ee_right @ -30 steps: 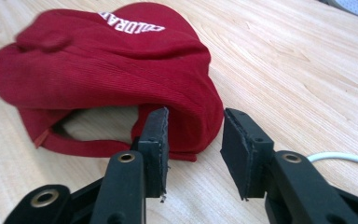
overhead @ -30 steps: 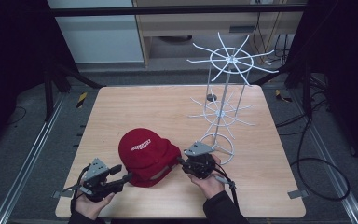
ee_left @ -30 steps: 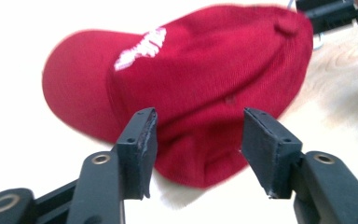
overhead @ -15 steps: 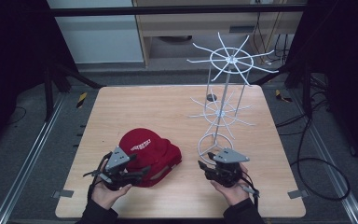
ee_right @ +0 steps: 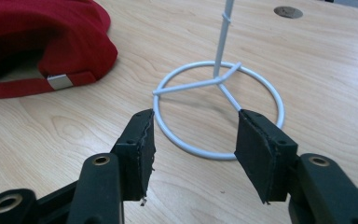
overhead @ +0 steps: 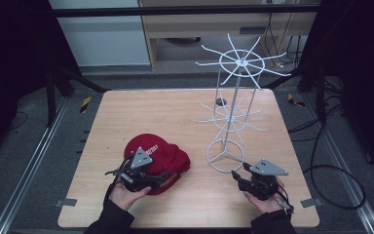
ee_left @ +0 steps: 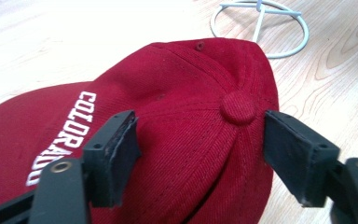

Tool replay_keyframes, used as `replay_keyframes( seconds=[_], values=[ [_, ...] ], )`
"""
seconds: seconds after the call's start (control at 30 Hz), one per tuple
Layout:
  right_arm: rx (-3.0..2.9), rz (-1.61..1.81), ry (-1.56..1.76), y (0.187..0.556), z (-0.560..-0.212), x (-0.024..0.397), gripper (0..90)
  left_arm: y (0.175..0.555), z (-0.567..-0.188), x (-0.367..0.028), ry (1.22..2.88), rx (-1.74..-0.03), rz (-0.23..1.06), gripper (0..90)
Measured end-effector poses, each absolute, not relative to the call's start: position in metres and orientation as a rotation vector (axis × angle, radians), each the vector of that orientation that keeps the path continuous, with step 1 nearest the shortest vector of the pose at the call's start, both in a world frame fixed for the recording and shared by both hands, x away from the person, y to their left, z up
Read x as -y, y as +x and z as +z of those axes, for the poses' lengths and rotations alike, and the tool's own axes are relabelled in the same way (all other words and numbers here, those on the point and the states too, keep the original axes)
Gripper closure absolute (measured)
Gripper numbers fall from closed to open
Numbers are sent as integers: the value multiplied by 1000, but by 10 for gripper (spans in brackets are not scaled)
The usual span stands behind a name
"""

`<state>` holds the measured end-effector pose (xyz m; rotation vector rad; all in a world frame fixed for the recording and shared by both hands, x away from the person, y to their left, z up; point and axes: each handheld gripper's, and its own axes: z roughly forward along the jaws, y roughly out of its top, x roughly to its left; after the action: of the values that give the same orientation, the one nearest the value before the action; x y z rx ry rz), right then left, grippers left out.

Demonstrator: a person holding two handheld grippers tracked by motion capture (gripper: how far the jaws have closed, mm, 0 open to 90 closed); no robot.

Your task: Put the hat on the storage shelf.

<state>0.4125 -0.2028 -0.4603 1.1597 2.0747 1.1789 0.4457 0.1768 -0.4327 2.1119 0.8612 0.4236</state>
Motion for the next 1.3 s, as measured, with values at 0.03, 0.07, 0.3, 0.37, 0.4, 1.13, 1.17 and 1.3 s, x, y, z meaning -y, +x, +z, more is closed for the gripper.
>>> replay_keyframes(
  seconds=[0.03,0.07,0.3,0.37,0.4,1.13,1.17,1.3],
  values=[
    [-2076,1174,1161,413,-461,204,473,447,-433,-176,2111,-864,413,322],
    [-2078,1165,1163,413,-462,205,473,448,-434,-176,2112,-867,404,352],
    [-2080,1161,1166,414,-463,207,498,453,-438,-176,2121,-898,363,594],
    [-2080,1159,1165,414,-463,208,504,455,-440,-177,2124,-911,361,683],
    [-2079,1155,1170,414,-464,208,506,457,-441,-179,2116,-926,338,704],
    [-2014,1129,1242,420,-470,232,510,441,-389,-229,1719,-954,434,790],
    [-2012,1128,1249,420,-470,233,510,441,-386,-232,1694,-956,433,791],
    [-2001,1124,1254,420,-471,235,509,437,-373,-241,1626,-955,453,795]
  ],
)
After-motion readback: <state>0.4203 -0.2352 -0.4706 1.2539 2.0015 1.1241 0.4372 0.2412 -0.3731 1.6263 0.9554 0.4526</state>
